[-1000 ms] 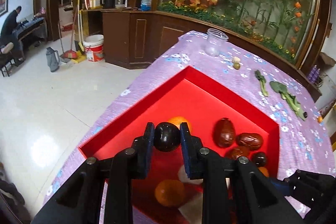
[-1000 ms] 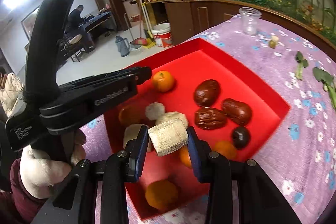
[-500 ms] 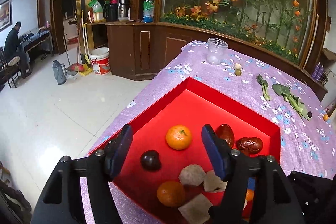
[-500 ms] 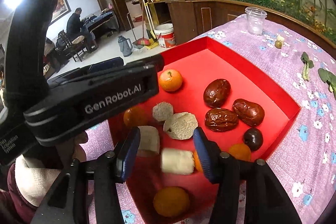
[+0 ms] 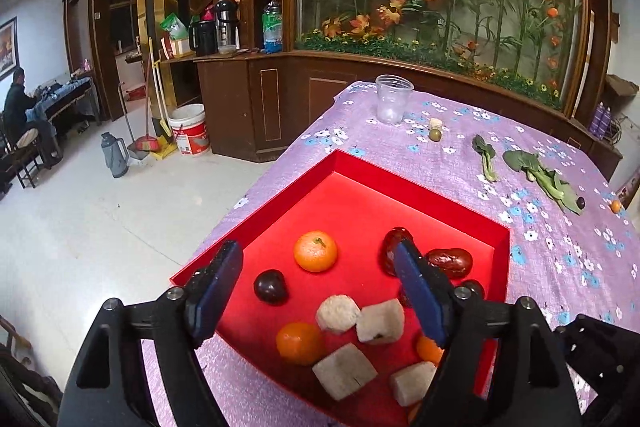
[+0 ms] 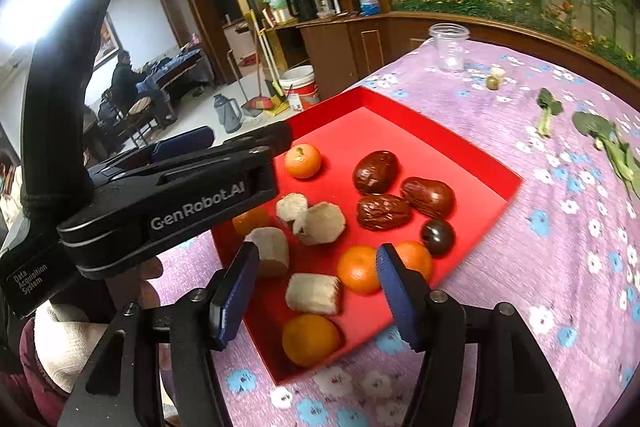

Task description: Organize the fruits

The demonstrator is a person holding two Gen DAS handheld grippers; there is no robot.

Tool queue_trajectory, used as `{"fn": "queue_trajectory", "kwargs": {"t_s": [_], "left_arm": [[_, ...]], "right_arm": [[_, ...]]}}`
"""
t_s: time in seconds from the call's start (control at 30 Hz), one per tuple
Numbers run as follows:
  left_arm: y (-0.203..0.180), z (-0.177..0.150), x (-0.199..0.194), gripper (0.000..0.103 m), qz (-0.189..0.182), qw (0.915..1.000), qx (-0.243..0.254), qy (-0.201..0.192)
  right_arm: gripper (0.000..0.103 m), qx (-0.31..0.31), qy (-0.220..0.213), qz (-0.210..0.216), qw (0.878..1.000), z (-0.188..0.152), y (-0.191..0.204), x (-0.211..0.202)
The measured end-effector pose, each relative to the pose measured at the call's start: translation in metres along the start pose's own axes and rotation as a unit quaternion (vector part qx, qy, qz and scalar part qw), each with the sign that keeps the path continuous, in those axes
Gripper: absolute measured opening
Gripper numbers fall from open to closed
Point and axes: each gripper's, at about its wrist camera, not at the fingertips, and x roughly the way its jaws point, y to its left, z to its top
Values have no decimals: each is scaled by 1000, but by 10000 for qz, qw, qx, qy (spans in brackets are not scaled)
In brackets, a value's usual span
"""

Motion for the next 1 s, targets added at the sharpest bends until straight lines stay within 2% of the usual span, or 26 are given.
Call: {"fn": "queue_trajectory", "kwargs": {"t_s": [0.13, 0.27, 0.33, 0.43, 0.6, 0.73, 0.87, 1.0], "left_arm": [[-7, 1, -15, 87, 224, 9995, 44, -196], [-10, 1, -43, 100, 712, 9949, -74, -708], [-11, -2, -59, 102, 863, 9915, -159, -959], [-10, -9, -77, 103, 981, 9873, -309, -1214], [-12, -20, -80, 103, 982, 9901, -259, -971], [-18, -36, -78, 103, 1114, 9912, -88, -710], [-20, -51, -79, 103, 906, 9950, -46, -419], [-21, -56, -80, 103, 869, 9956, -21, -359]], "right_arm": [[69, 129, -114, -150, 9997, -6, -11, -12], [69, 234, -266, -351, 9988, -12, -16, -27], [70, 211, -349, -502, 9979, -15, -15, -34], [79, 141, -476, -680, 9965, -18, -9, -44], [87, 15, -615, -1016, 9929, -30, 0, -59], [89, 44, -631, -1180, 9910, -36, 2, -63], [90, 36, -587, -1381, 9887, -42, 5, -64], [90, 4, -557, -1438, 9880, -46, 7, -64]]}}
